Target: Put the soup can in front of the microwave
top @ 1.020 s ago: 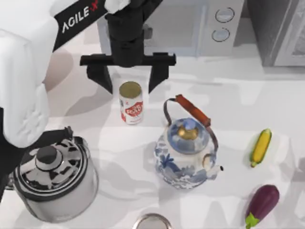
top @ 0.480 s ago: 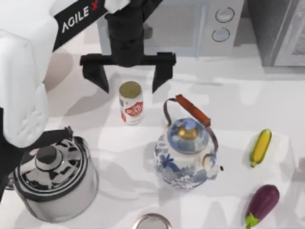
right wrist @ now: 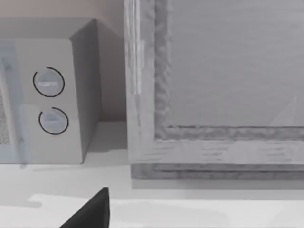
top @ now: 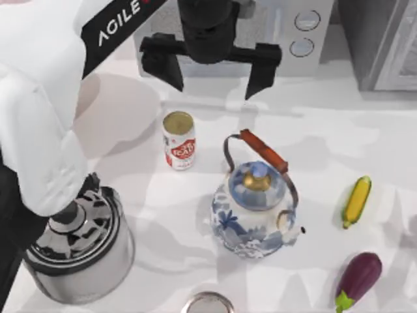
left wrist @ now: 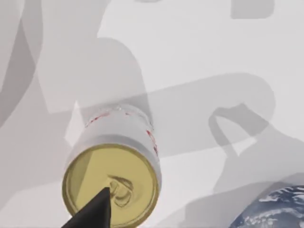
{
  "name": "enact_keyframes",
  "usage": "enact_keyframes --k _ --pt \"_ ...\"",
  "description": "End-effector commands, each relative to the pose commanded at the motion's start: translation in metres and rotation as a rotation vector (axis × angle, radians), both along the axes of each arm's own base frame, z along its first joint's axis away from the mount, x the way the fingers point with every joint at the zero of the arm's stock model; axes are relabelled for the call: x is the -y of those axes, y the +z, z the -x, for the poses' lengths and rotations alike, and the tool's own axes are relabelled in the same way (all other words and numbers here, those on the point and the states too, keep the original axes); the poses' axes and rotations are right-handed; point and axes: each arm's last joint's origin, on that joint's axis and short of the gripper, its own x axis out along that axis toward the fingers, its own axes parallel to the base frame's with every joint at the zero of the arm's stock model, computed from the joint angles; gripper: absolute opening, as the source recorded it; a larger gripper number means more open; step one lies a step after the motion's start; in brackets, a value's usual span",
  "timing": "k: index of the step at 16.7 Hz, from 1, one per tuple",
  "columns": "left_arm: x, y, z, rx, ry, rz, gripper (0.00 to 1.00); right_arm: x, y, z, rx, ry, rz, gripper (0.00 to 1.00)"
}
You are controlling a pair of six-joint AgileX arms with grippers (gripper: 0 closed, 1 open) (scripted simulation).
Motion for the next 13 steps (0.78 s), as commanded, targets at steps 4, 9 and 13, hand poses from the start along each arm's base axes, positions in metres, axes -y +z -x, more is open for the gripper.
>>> enact_keyframes --k 4,9,13 --pt "0.000 0.016 0.001 0.031 -0.002 0.008 1.00 0.000 0.000 0.000 0.000 0.000 0.000 1.00" --pt "-0.031 -0.001 -0.014 -0.089 0.155 -0.029 1.00 0.000 0.000 0.000 0.000 0.000 0.000 1.00" --pt "-0.042 -0.017 -0.018 -0.169 0.218 -0.059 1.00 0.000 0.000 0.000 0.000 0.000 0.000 1.00"
